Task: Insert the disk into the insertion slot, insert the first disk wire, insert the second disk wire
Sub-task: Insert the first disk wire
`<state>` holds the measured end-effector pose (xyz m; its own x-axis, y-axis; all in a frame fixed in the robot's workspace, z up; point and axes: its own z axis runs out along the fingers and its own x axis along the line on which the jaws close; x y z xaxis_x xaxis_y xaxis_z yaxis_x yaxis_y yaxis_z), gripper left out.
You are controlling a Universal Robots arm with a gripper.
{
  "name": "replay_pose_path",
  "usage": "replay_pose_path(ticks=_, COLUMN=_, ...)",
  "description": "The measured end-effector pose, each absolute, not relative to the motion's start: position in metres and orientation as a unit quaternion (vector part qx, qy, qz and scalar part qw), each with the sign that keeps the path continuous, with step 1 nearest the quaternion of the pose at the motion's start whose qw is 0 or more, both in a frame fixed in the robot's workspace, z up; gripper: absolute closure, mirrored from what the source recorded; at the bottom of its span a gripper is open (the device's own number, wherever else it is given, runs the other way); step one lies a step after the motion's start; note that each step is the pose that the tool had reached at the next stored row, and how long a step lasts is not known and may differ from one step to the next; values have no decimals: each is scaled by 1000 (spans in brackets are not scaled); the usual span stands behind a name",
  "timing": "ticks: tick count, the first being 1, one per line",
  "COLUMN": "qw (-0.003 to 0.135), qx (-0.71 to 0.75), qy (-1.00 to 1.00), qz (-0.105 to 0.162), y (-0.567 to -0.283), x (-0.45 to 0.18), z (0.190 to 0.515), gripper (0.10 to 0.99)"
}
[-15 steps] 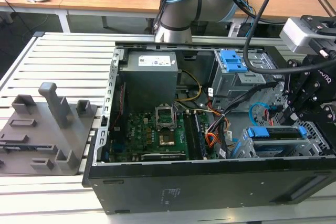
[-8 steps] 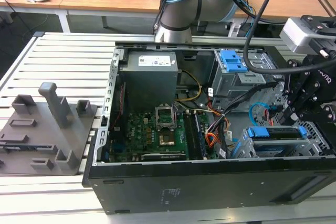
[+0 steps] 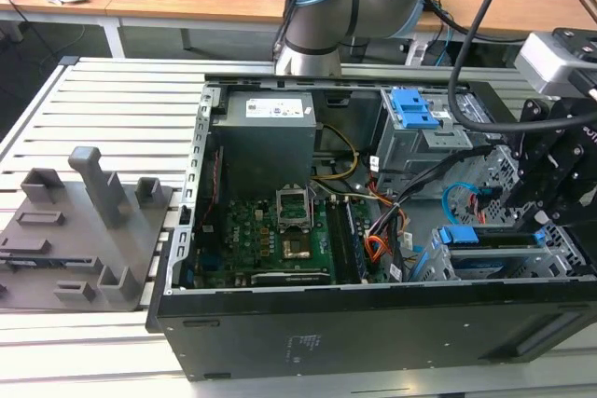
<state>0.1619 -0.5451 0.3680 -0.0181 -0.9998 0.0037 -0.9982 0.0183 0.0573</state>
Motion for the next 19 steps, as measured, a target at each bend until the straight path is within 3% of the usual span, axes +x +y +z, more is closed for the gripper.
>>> replay_pose_path(ticks=8, qw=22, qx=700, qy=-713, qz=-20, y=-544, x=181, z=368, gripper=725)
replay_pose_path(ticks=19, qw=22, qx=700, qy=-713, qz=-19, y=-519, x=182, z=368, gripper=725)
